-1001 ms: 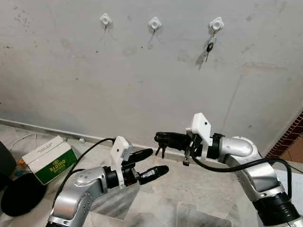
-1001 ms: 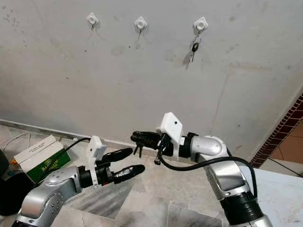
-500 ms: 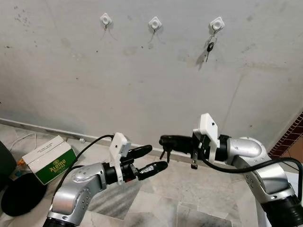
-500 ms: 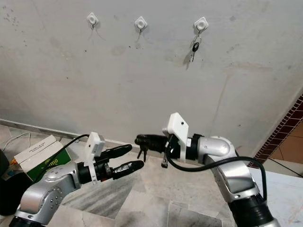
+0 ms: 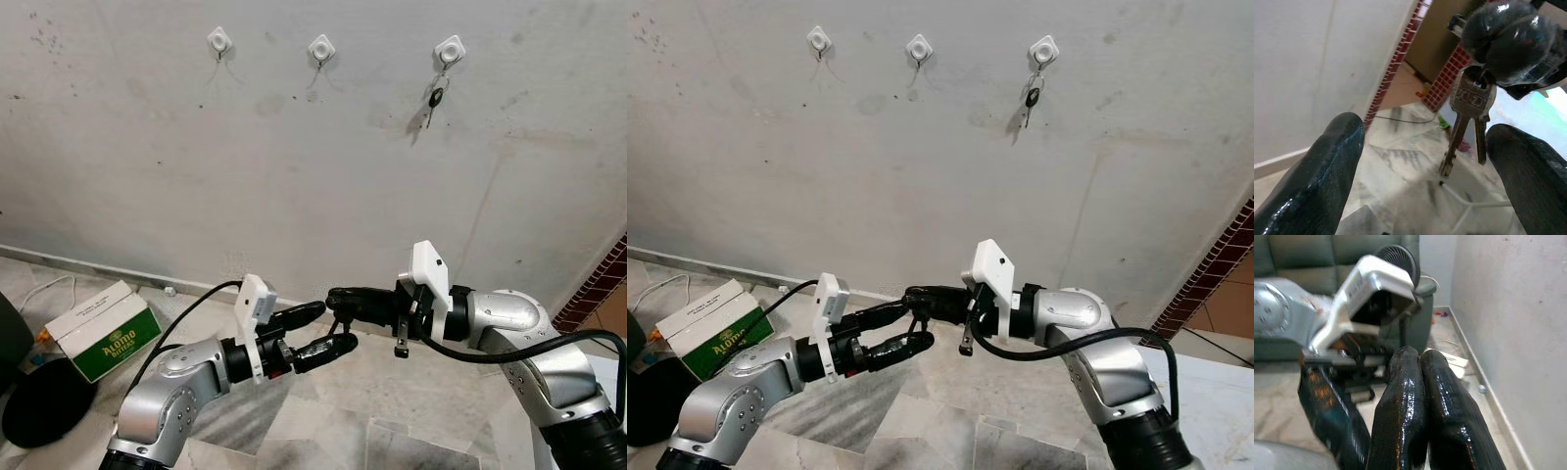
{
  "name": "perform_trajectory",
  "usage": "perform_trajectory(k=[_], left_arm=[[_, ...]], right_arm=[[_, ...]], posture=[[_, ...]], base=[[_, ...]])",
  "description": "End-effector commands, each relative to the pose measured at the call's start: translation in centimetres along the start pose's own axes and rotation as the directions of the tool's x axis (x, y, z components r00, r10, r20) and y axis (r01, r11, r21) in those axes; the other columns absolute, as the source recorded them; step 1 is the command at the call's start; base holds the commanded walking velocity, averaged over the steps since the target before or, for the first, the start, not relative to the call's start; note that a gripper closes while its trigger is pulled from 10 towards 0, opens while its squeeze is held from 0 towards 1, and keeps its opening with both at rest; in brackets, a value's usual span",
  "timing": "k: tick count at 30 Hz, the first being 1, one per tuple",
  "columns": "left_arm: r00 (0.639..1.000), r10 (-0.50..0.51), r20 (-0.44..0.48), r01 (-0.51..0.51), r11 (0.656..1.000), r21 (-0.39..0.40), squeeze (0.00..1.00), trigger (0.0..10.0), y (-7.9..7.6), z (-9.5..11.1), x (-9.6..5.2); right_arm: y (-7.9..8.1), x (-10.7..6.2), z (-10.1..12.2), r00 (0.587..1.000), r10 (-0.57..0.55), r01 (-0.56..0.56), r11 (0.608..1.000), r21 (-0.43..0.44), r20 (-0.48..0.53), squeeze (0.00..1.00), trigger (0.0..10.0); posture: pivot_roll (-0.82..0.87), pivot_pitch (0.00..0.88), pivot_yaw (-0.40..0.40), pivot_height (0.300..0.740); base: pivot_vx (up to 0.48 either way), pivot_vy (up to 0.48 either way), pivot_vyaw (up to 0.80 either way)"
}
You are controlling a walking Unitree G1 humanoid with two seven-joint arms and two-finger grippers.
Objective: Hang keys on a hook
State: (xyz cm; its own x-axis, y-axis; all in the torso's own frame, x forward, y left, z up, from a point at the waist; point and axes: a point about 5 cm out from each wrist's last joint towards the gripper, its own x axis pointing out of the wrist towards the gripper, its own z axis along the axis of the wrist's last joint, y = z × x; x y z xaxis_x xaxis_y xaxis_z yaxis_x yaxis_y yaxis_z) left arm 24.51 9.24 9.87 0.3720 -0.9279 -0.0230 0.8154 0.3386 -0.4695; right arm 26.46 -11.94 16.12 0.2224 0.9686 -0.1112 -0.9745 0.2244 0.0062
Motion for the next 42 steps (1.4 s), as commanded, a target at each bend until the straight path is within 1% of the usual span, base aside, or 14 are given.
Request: perform_trajectory(k=[1, 3, 4, 6, 7, 9, 10, 15, 25, 28, 35, 42], left_arm=[[1.000, -0.023, -0.006, 0.023, 1.000, -0.016, 0.00, 10.0, -0.03, 0.17, 0.28], [1.000, -0.027, -0.002, 0.027, 0.999, -0.023, 0.00, 10.0, -0.04, 0.26, 0.42], [1.000, -0.030, 0.004, 0.030, 0.999, -0.030, 0.00, 7.2, -0.03, 0.30, 0.47], [1.000, -0.031, 0.006, 0.031, 0.999, -0.031, 0.00, 7.2, -0.03, 0.31, 0.48], [0.999, -0.031, 0.009, 0.031, 0.999, -0.035, 0.00, 1.6, 0.01, 0.36, 0.49], [0.999, -0.030, 0.011, 0.031, 0.999, -0.037, 0.00, 1.6, 0.03, 0.39, 0.49], [0.999, -0.032, 0.011, 0.033, 0.999, -0.039, 0.00, 0.0, 0.03, 0.40, 0.47], [0.999, -0.033, 0.009, 0.033, 0.998, -0.045, 0.00, 0.0, 0.04, 0.34, 0.37], [0.999, -0.035, -0.003, 0.035, 0.998, -0.058, 0.00, 0.0, 0.11, 0.26, 0.14], [0.999, -0.032, -0.009, 0.032, 0.998, -0.053, 0.00, 0.0, 0.08, 0.24, -0.01], [0.998, -0.037, -0.049, 0.037, 0.999, 0.005, 0.00, 0.0, -0.03, 0.29, -0.18], [0.997, -0.043, -0.064, 0.044, 0.999, 0.014, 0.00, 0.0, -0.10, 0.07, -0.05]], right_arm=[[0.39, 0.12, 0.79, 0.999, 0.030, -0.030, 1.000, -0.009, 0.029, 0.00, 10.0], [0.38, 0.07, 0.73, 0.999, 0.031, -0.031, 1.000, -0.004, 0.026, 0.00, 10.0], [0.40, 0.02, 0.68, 0.999, 0.034, -0.034, 0.999, 0.000, 0.023, 0.00, 10.0], [0.41, 0.02, 0.67, 0.999, 0.035, -0.035, 0.999, 0.001, 0.022, 0.00, 10.0], [0.39, 0.01, 0.67, 0.999, 0.035, -0.035, 0.999, 0.001, 0.021, 0.00, 10.0], [0.38, 0.01, 0.68, 0.999, 0.035, -0.035, 0.999, 0.001, 0.020, 0.00, 10.0], [0.41, 0.00, 0.69, 0.999, 0.037, -0.037, 0.999, 0.004, 0.020, 0.00, 10.0], [0.50, -0.08, 0.66, 0.999, 0.038, -0.039, 0.999, 0.011, 0.017, 0.00, 10.0], [0.19, -0.21, 0.60, 1.000, 0.029, -0.029, 1.000, 0.005, 0.007, 0.00, 10.0], [0.30, -0.20, 0.51, 0.999, 0.034, -0.034, 0.999, 0.005, 0.004, 0.00, 10.0], [0.34, -0.21, 0.29, 0.999, 0.037, -0.036, 0.999, 0.007, -0.007, 0.00, 10.0], [0.35, -0.15, 0.19, 0.999, 0.037, -0.037, 0.999, 0.005, -0.011, 0.00, 10.0]], posture=[[-0.03, 0.000, 0.059, 0.740], [-0.03, 0.000, 0.059, 0.740], [-0.03, 0.000, 0.059, 0.740], [-0.03, 0.000, 0.059, 0.740], [-0.04, 0.000, 0.055, 0.740], [-0.04, 0.000, 0.055, 0.740], [-0.04, 0.000, 0.055, 0.740], [-0.04, 0.000, 0.055, 0.740], [-0.03, 0.000, 0.054, 0.740], [-0.03, 0.000, 0.054, 0.740], [-0.03, 0.000, 0.056, 0.740], [-0.03, 0.000, 0.057, 0.740]], base=[[0.000, 0.000, 0.00], [0.000, 0.000, 0.00], [0.000, 0.000, 0.00], [0.000, 0.000, 0.00], [0.000, 0.000, 0.00], [0.000, 0.000, 0.00], [0.000, 0.000, 0.00], [0.000, 0.000, 0.00], [0.000, 0.000, 0.00], [0.000, 0.000, 0.00], [0.000, 0.000, 0.00], [0.000, 0.000, 0.00]])
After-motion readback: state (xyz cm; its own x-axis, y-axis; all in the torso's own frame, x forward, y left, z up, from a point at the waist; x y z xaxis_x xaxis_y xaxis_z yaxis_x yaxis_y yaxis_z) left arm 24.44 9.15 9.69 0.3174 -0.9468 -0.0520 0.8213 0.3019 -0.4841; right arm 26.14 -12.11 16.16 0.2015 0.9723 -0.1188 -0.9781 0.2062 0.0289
